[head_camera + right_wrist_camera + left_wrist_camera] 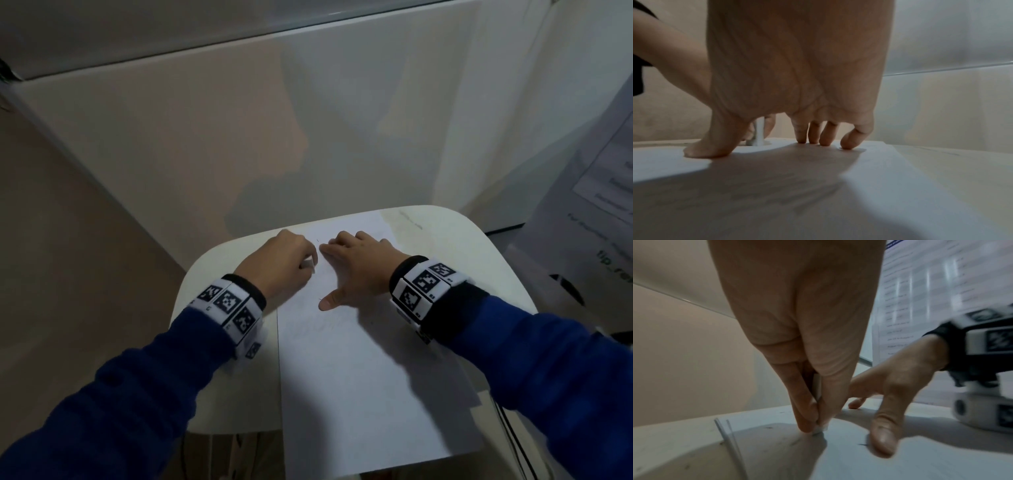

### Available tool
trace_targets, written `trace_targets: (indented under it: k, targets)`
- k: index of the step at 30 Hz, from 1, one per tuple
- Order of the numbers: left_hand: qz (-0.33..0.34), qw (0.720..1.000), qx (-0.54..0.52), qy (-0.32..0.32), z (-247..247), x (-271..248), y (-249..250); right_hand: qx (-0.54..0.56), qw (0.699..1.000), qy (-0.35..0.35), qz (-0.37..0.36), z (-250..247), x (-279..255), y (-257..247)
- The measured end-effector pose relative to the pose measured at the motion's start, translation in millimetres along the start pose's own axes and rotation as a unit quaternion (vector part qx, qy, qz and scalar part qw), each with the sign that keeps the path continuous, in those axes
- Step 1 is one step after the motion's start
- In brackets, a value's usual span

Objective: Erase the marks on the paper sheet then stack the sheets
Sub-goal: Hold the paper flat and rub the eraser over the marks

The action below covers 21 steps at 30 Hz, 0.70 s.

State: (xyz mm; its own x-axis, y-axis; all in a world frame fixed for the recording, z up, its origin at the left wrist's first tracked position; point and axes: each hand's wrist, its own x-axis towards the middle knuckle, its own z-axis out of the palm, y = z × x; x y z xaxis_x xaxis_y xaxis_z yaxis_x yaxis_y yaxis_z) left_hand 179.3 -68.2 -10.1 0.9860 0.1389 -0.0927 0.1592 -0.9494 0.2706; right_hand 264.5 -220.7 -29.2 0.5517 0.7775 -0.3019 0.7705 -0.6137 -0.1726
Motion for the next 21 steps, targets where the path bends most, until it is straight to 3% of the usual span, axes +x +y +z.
trace_targets:
  k: [4,10,17,21]
  targets:
    - [0.019,1.000,-0.002,-0.020,3.2,-7.9,4.5,0.002,1.000,0.001,0.002,0.9,0.8,1.7]
    - [0.000,1.000,-0.015,0.016,-0.2,15.0,-3.5,-0.005,1.000,0.006,0.003,3.3,3.2,0.0]
    - [0.023,1.000,-0.006,-0.019,6.6,-4.7,3.0,0.004,1.000,0.008,0.001,4.4,3.4,2.7]
    - [0.008,1.000,-0.011,0.007,3.0,11.3,-2.5,0.007,1.000,0.002,0.004,3.1,3.7,2.1]
